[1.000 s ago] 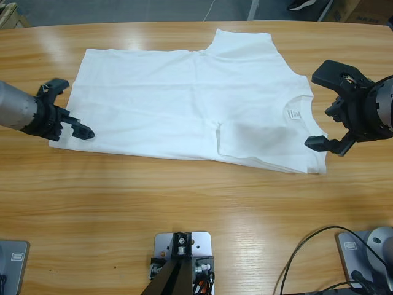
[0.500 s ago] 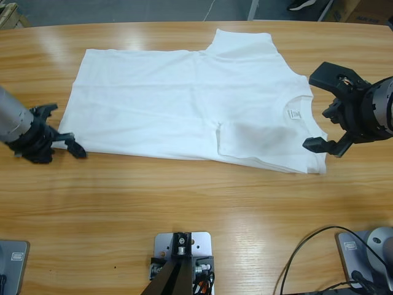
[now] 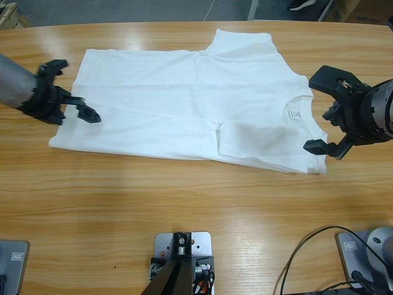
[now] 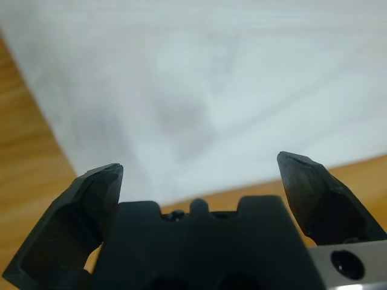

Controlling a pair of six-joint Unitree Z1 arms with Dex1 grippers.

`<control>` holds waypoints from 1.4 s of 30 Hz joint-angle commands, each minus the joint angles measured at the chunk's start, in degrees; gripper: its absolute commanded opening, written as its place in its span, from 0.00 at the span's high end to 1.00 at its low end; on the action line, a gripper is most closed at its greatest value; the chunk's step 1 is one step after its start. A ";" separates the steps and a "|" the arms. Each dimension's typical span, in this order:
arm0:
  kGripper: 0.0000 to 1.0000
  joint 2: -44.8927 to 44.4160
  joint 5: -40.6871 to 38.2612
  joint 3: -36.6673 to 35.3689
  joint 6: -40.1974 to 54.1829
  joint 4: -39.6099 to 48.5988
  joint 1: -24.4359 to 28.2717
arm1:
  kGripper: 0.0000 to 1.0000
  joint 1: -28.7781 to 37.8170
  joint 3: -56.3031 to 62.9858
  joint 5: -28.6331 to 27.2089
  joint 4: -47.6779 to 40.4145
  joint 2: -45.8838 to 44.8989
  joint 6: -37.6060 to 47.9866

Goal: Fold clothes

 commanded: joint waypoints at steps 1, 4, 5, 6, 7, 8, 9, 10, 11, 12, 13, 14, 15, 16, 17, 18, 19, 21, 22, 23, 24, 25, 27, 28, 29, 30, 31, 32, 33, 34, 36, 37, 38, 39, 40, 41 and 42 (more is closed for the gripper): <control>0.00 8.93 0.66 1.60 0.30 -4.05 0.45 | 0.01 -0.56 3.08 -0.27 0.04 0.32 0.64; 0.00 9.44 1.27 5.08 -3.62 -4.05 0.72 | 0.01 -0.56 3.15 -0.27 -0.15 0.56 0.64; 0.00 9.59 1.43 6.26 -5.49 -4.04 0.72 | 0.01 -0.56 3.15 -0.27 -0.26 0.56 0.64; 0.00 9.52 1.59 7.44 -7.49 -3.97 0.72 | 0.01 -0.56 3.15 -0.27 -0.43 0.56 0.64; 0.00 9.56 1.55 8.63 -9.48 -3.95 0.72 | 0.01 -0.56 3.12 -0.27 -0.50 0.56 0.64; 0.00 9.61 1.46 10.13 -11.62 -3.88 0.72 | 0.01 -0.56 3.08 -0.27 -0.57 0.51 0.64; 0.00 9.45 1.41 11.27 -13.04 -3.86 0.72 | 0.01 -0.56 3.15 -0.27 -0.64 0.53 0.64; 0.00 9.03 1.36 11.85 -13.80 -3.67 0.72 | 0.01 -0.56 3.15 -0.27 -0.68 0.56 0.64; 0.00 8.26 1.27 11.96 -14.43 -3.19 0.72 | 0.01 -0.56 3.22 -0.27 -0.68 0.56 0.64; 0.00 7.59 1.20 11.90 -15.28 -2.33 0.72 | 0.01 -0.56 3.29 -0.27 -0.68 0.56 0.64; 0.00 6.99 0.80 11.78 -16.38 -1.17 0.72 | 0.01 -0.56 3.38 -0.27 -0.68 0.56 0.64; 0.00 6.29 -0.07 11.82 -17.63 0.25 0.72 | 0.01 -0.56 3.47 -0.27 -0.68 0.56 0.64; 0.00 5.52 -1.07 11.99 -18.86 1.66 0.72 | 0.01 -0.56 3.59 -0.27 -0.68 0.56 0.64; 0.00 4.88 -2.49 12.52 -20.13 2.89 0.72 | 0.01 -0.56 3.80 -0.27 -0.76 0.56 0.64; 0.00 4.23 -4.34 13.56 -21.02 3.51 0.66 | 0.01 -0.56 4.06 -0.27 -0.85 0.56 0.64; 0.00 3.32 -5.48 14.21 -21.41 3.61 0.37 | 0.01 -0.56 4.26 -0.27 -0.85 0.65 0.64; 0.00 2.18 -5.83 14.51 -21.85 3.91 -0.90 | 0.01 -0.56 4.36 -0.19 -0.78 0.76 0.66; 0.00 0.37 -6.15 15.14 -22.45 4.42 -3.50 | 0.01 -0.76 4.22 0.01 0.06 0.92 1.62; 0.00 -0.06 -6.32 15.21 -22.75 4.75 -4.63 | 0.01 -1.18 4.21 0.31 0.47 0.79 2.84; 0.00 -0.34 -6.43 15.21 -23.26 5.18 -5.58 | 0.01 -1.49 4.29 0.92 0.34 0.53 4.31; 0.00 -0.74 -6.78 15.17 -23.77 5.30 -6.49 | 0.01 -1.53 4.54 1.04 -0.45 0.48 4.93; 0.00 -1.16 -7.47 15.14 -24.38 5.39 -7.46 | 0.01 -1.53 5.28 1.06 -2.58 0.37 5.38; 0.00 -1.29 -8.08 15.16 -25.68 5.53 -9.85 | 0.01 -1.53 8.39 1.54 -10.73 -0.90 6.76; 0.00 -1.00 -8.13 15.19 -26.25 5.53 -11.13 | 0.01 -1.53 10.78 2.47 -16.30 -1.39 7.44; 0.00 -0.78 -8.26 15.24 -27.09 5.72 -12.15 | 0.02 -1.53 13.42 4.38 -22.53 -0.70 7.16; 0.00 -0.57 -8.26 15.56 -27.85 5.88 -12.78 | 0.03 -1.53 15.49 6.14 -27.31 1.34 6.30; 0.00 -0.58 -8.20 15.74 -27.99 5.88 -13.19 | 0.07 -1.53 17.07 6.90 -30.19 3.89 5.44; 0.00 -0.95 -8.19 15.74 -28.32 6.11 -13.50 | 0.11 -1.53 18.46 7.00 -32.34 5.91 5.30; 0.00 -1.13 -8.19 15.81 -28.69 6.48 -13.59 | 0.12 -1.53 19.45 6.74 -33.74 7.38 5.35; 0.00 -1.18 -8.20 16.09 -28.79 6.63 -13.64 | 0.12 -1.53 20.31 6.67 -35.29 8.60 5.38; 0.00 -1.46 -8.17 16.26 -28.95 6.74 -13.96 | 0.12 -1.53 22.43 6.53 -40.46 10.65 5.38; 0.00 -1.51 -8.15 16.26 -29.34 6.76 -14.01 | 0.12 -1.55 22.84 6.21 -42.23 11.01 5.38; 0.00 -1.51 -7.99 16.26 -29.64 6.76 -14.01 | 0.12 -1.79 22.93 6.00 -43.51 11.22 5.35; 0.00 -1.48 -7.80 16.21 -29.80 6.76 -14.01 | 0.14 -2.07 22.79 5.86 -44.29 11.69 5.21; 0.00 -1.43 -7.68 16.18 -29.95 6.76 -14.03 | 0.14 -2.41 22.59 5.62 -44.53 12.60 4.93; 0.00 -1.44 -7.61 16.21 -30.08 6.76 -14.05 | 0.14 -2.76 22.49 5.32 -44.46 13.57 4.77; 0.00 -1.55 -7.50 16.25 -30.08 6.84 -14.03 | 0.14 -3.02 22.45 4.89 -43.67 14.15 4.77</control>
